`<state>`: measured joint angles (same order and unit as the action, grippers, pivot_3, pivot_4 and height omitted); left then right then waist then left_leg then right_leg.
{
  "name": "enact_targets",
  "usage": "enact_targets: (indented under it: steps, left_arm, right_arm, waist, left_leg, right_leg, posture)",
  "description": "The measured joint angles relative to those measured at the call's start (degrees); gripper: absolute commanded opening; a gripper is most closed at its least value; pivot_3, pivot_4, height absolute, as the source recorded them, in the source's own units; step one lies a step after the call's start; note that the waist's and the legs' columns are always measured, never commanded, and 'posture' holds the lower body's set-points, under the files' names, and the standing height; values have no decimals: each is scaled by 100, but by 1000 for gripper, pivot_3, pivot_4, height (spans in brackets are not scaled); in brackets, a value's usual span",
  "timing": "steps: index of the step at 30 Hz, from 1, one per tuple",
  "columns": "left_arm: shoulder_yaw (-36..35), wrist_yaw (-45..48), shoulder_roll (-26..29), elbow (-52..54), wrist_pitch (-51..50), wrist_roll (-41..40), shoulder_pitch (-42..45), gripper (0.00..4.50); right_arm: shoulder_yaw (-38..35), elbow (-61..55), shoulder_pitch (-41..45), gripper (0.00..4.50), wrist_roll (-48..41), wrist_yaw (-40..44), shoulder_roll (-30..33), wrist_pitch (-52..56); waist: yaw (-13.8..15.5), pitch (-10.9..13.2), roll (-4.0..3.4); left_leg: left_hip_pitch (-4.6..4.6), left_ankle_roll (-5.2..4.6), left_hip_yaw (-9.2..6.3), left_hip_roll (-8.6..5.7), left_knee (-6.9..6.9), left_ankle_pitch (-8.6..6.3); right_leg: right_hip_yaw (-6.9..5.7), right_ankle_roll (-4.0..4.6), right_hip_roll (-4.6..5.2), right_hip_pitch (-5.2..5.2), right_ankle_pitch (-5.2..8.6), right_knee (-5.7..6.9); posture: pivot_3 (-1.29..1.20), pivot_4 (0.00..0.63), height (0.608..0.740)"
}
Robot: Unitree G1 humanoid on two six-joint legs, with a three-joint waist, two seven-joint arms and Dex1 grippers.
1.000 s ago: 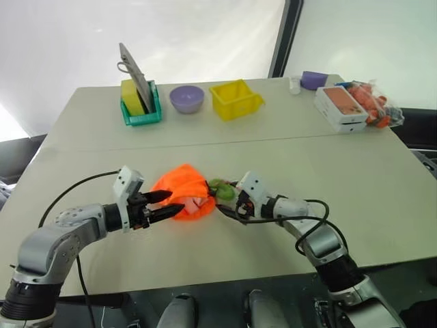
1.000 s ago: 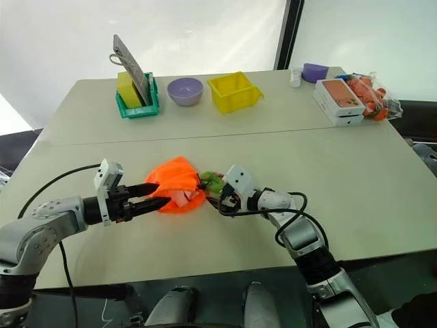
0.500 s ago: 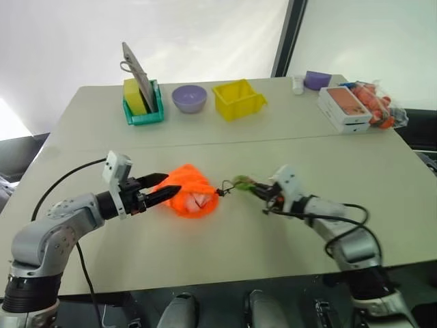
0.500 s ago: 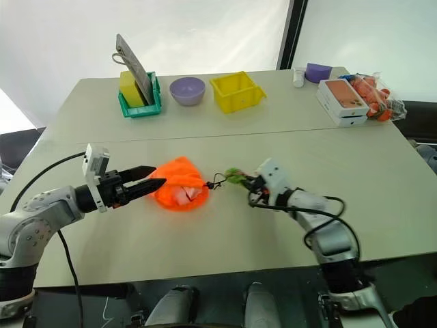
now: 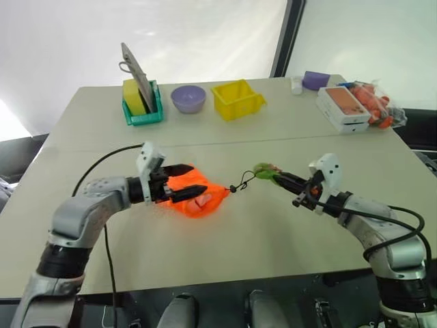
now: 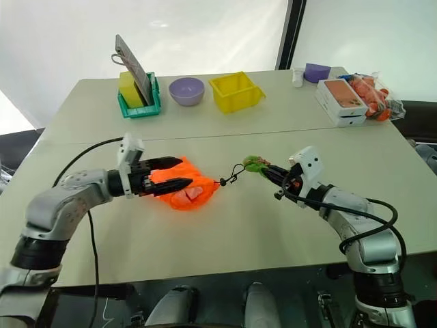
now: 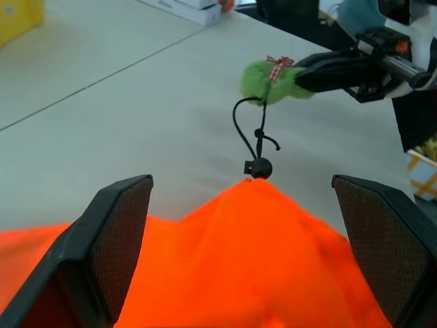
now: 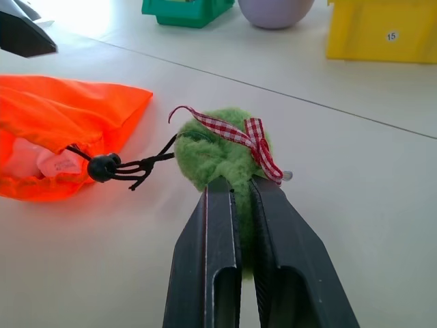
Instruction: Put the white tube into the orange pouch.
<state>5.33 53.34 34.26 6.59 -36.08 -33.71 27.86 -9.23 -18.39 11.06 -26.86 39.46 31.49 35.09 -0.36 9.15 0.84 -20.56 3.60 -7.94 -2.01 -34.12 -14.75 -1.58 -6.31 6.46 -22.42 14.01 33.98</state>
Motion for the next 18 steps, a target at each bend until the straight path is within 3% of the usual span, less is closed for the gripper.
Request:
enact_targets:
  steps: [7, 18]
  left_arm:
    - [982, 417, -433, -773, 914, 1142, 620, 4463]
    - [1132, 678, -1136, -1431, 611, 1213, 902, 4463]
  right_arm:
    - [-184, -88, 92, 0, -323, -61, 29, 1]
    - [-98, -289, 79, 0, -413, -86, 101, 3]
  waist:
    - [-19, 1, -2]
    - [-16, 2, 0]
  left_leg:
    - [2, -1, 1, 1, 4, 0]
    - [5, -2, 0, 0, -2, 0]
  right_leg:
    - [0, -5, 0, -1, -1, 0]
    - [-2, -28, 0, 5, -9, 4]
  posture:
    - [0, 150, 740]
    - [0, 150, 740]
